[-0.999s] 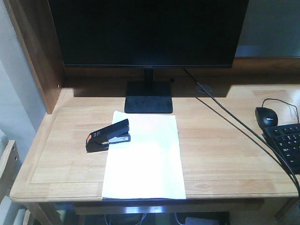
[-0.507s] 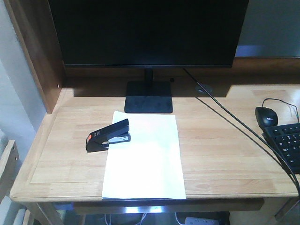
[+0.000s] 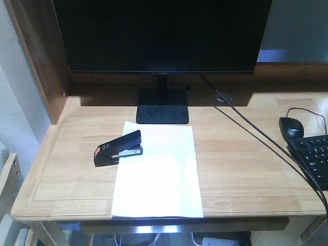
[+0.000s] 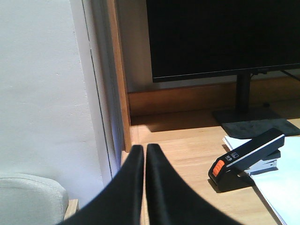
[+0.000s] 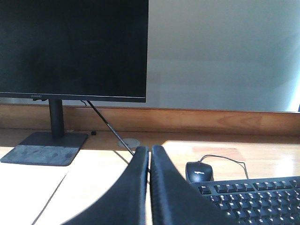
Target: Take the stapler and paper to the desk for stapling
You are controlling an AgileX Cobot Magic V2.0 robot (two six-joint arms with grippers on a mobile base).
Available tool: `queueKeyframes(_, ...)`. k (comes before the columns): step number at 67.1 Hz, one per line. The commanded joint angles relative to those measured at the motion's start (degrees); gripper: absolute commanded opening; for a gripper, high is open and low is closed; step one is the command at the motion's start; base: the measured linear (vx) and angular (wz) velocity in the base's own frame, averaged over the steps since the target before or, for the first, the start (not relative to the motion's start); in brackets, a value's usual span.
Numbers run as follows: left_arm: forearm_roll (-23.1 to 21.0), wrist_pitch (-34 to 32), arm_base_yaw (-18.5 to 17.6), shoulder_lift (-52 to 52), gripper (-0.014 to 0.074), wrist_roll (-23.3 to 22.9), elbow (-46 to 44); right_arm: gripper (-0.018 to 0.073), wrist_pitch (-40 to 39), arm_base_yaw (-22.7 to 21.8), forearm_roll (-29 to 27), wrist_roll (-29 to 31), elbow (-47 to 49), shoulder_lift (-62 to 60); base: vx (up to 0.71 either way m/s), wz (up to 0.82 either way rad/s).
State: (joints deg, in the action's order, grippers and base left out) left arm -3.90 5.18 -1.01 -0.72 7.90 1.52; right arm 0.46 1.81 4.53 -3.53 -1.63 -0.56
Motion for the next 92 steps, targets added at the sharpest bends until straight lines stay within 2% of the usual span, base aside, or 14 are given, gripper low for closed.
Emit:
queueKeyframes(1,-0.51,-4.30,0.11,-0.81,-0.0006,-0.20,0.84,-0.0009,-3.71,-0.19,0.41,0.58,-1.29,-0.58,0.00,0.00)
queueKeyframes(92,-0.51,-4.30,0.11,-0.81,-0.0006,-0.20,0.84,-0.0009,-3.65,-0.19,0.41,0.59,-1.23,-0.53,0.00,0.00)
